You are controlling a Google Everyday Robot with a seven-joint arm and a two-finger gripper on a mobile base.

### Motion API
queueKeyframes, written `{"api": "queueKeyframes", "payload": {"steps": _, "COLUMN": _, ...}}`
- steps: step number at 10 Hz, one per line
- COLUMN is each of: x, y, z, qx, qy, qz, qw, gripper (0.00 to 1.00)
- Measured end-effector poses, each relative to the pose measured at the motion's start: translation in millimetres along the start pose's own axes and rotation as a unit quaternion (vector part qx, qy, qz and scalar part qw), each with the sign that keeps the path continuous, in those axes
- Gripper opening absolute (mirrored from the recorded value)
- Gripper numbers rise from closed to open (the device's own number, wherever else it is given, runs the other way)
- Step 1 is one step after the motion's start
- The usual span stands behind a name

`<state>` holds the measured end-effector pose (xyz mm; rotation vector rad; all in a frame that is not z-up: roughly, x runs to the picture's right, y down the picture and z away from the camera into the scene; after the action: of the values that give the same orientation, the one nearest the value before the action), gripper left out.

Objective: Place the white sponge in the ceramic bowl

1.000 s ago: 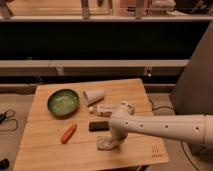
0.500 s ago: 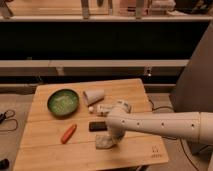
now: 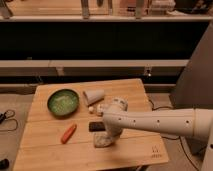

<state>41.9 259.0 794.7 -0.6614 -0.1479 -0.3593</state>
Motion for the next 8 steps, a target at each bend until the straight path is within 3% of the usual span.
{"api": "queueKeyframes", "payload": {"steps": 6, "x": -14.2, "y": -21.9, "z": -2.4, "qx": 0.0, "qy": 0.008, "qz": -0.017, "qw": 0.9998, "gripper": 0.0}}
{"api": "queueKeyframes", "payload": {"steps": 8, "x": -28.9, "y": -38.2, "z": -6.0, "qx": 0.001, "qy": 0.014, "qz": -0.025, "qw": 0.9996, "gripper": 0.0}}
